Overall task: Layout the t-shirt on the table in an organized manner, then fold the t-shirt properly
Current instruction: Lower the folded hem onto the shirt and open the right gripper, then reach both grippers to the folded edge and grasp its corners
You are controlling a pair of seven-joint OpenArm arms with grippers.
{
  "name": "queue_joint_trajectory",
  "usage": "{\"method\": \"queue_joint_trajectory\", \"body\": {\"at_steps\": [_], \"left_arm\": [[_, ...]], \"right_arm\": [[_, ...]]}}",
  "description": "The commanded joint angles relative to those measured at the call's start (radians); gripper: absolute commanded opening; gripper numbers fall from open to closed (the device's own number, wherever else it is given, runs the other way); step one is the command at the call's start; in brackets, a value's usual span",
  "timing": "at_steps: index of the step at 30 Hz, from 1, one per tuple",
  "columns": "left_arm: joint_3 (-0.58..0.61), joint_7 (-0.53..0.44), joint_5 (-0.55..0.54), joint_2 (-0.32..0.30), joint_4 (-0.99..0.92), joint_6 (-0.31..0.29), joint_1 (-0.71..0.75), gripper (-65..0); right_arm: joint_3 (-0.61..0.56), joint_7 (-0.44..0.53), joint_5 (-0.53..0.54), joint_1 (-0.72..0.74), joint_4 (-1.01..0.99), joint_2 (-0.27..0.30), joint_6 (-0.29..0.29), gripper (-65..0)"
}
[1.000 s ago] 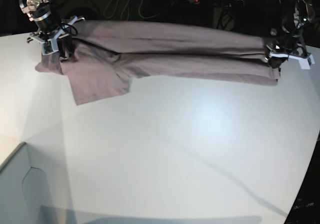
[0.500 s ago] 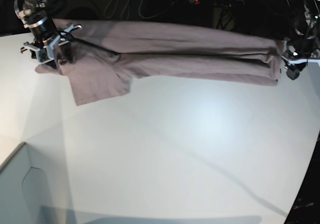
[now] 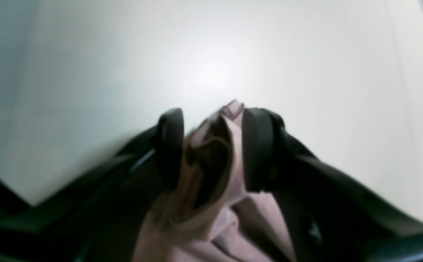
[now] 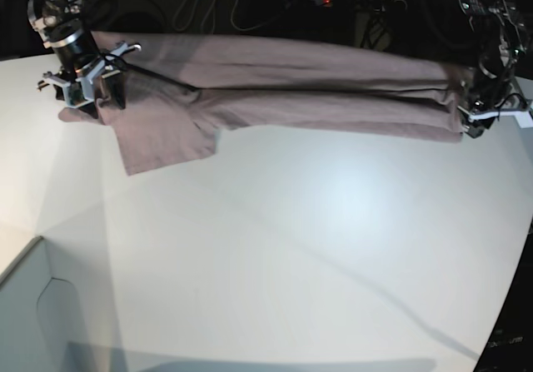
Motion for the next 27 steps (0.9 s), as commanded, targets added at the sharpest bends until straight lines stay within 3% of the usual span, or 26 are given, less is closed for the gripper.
{"method": "queue_joint_trajectory", "body": {"at_steps": [1,6,12,15,19,27], "left_arm": [[-0.004,-0.018,0.024,-0.014,0.014,-0.01,-0.013,-39.2],[-0.004,-0.018,0.139,0.013,0.011,-0.01,-0.053,-39.3],[-0.004,-0.018,0.159,0.023,-0.029,-0.01,-0.058,-39.9],[-0.004,-0.018,0.159,0.023,-0.037,-0.01,-0.058,-47.5],[-0.004,-0.018,0.159,0.021,-0.037,-0.01,-0.058,-65.0],[-0.004,-0.018,0.151,0.021,0.002,-0.01,-0.05,-65.0]], "right_arm": [[0.003,0.024,0.015,0.001,0.02,0.008,-0.001,-33.9],[0.003,0.024,0.015,0.001,0.02,0.006,-0.001,-33.9],[0.003,0.024,0.015,0.001,0.02,0.008,-0.001,-34.0],[0.003,0.024,0.015,0.001,0.02,0.009,-0.001,-34.0],[0.003,0.024,0.015,0.001,0.02,0.009,-0.001,-34.0],[0.011,0.024,0.015,0.024,0.037,0.003,-0.001,-33.7]]}}
